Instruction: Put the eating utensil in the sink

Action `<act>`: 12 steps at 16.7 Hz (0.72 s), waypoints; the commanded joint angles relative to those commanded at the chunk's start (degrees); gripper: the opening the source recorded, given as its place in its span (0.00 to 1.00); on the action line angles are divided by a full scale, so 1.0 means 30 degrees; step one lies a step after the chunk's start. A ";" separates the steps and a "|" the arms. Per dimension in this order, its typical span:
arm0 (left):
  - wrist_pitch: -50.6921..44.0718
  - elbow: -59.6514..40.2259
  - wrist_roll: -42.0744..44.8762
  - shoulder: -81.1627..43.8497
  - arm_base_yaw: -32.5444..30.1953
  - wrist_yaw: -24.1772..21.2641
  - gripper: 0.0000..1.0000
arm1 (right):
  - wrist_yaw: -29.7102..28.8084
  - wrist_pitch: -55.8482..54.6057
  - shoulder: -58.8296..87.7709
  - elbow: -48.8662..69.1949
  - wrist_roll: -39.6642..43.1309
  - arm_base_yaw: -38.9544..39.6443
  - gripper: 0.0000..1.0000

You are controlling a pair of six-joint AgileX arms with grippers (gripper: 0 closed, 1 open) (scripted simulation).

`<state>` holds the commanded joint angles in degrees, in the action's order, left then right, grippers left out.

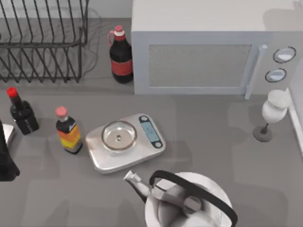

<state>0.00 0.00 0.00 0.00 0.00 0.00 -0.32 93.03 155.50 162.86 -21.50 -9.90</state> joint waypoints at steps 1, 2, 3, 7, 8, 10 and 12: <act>0.0000 0.0000 0.0000 0.0000 0.0000 0.0000 1.00 | -0.0101 0.0101 0.0336 0.0569 -0.0020 -0.0020 0.00; 0.0000 0.0000 0.0000 0.0000 0.0000 0.0000 1.00 | -0.0173 0.0157 0.0556 0.0947 -0.0037 -0.0038 0.00; 0.0000 0.0000 0.0000 0.0000 0.0000 0.0000 1.00 | -0.0210 0.0179 0.0667 0.1136 -0.0047 -0.0049 0.00; 0.0000 0.0000 0.0000 0.0000 0.0000 0.0000 1.00 | -0.0175 0.0150 0.0660 0.1094 -0.0079 -0.0067 0.00; 0.0000 0.0000 0.0000 0.0000 0.0000 0.0000 1.00 | -0.0173 0.0103 0.0627 0.1047 -0.0084 -0.0069 0.00; 0.0000 0.0000 0.0000 0.0000 0.0000 0.0000 1.00 | -0.0136 -0.0570 0.0210 0.0402 -0.0102 -0.0065 0.00; 0.0000 0.0000 0.0000 0.0000 0.0000 0.0000 1.00 | -0.0051 -0.1620 -0.0356 -0.0995 -0.0103 -0.0029 0.00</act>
<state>0.00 0.00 0.00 0.00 0.00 0.00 -0.47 88.17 154.44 159.87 -21.81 -9.99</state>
